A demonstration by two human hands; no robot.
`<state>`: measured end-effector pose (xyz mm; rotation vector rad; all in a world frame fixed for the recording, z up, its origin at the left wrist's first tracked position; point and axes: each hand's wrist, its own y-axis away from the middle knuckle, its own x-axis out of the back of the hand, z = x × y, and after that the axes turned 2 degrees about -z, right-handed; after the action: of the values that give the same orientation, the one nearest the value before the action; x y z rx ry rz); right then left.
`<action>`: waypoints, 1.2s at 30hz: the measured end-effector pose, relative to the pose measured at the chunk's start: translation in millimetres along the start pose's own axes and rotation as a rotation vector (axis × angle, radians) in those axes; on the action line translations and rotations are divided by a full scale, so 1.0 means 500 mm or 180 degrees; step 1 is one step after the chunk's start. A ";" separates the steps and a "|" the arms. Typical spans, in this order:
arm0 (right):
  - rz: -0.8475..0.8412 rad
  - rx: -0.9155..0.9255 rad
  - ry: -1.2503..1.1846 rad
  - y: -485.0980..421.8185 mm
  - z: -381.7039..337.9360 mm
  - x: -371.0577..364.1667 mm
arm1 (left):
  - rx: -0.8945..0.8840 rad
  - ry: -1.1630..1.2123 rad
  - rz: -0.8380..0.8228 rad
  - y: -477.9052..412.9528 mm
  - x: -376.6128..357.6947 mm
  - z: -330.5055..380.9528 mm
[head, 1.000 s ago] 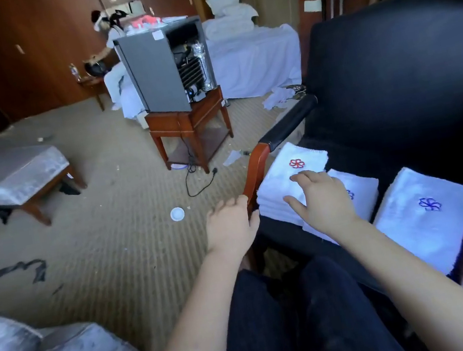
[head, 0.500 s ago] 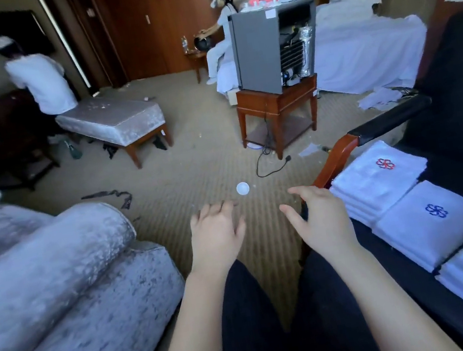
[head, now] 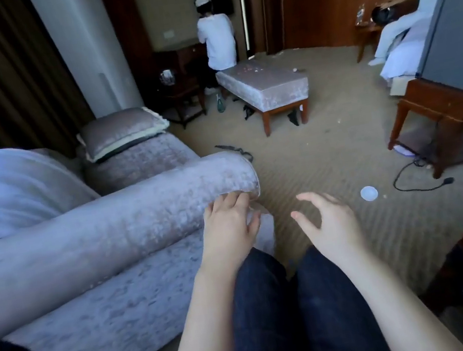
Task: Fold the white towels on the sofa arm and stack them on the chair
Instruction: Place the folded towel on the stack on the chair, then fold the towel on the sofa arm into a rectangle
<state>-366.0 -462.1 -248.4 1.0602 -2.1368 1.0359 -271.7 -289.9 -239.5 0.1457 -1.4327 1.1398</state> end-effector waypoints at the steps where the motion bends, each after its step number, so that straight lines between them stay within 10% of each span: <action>1: -0.0055 0.0099 -0.0054 -0.012 -0.015 -0.016 | 0.0097 -0.0043 0.0044 0.009 0.010 -0.020; 18: -0.1281 0.1512 -0.0850 -0.117 -0.301 -0.273 | 0.1758 -0.1414 0.0491 0.168 0.179 -0.292; 36: -0.0507 0.2540 -0.1534 -0.378 -0.577 -0.539 | 0.1551 -0.2050 0.0655 -0.024 0.288 -0.709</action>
<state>-26.9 -188.6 -206.4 1.9776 -1.9352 1.7548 -55.6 22.6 -195.2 0.7806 -1.7182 1.6974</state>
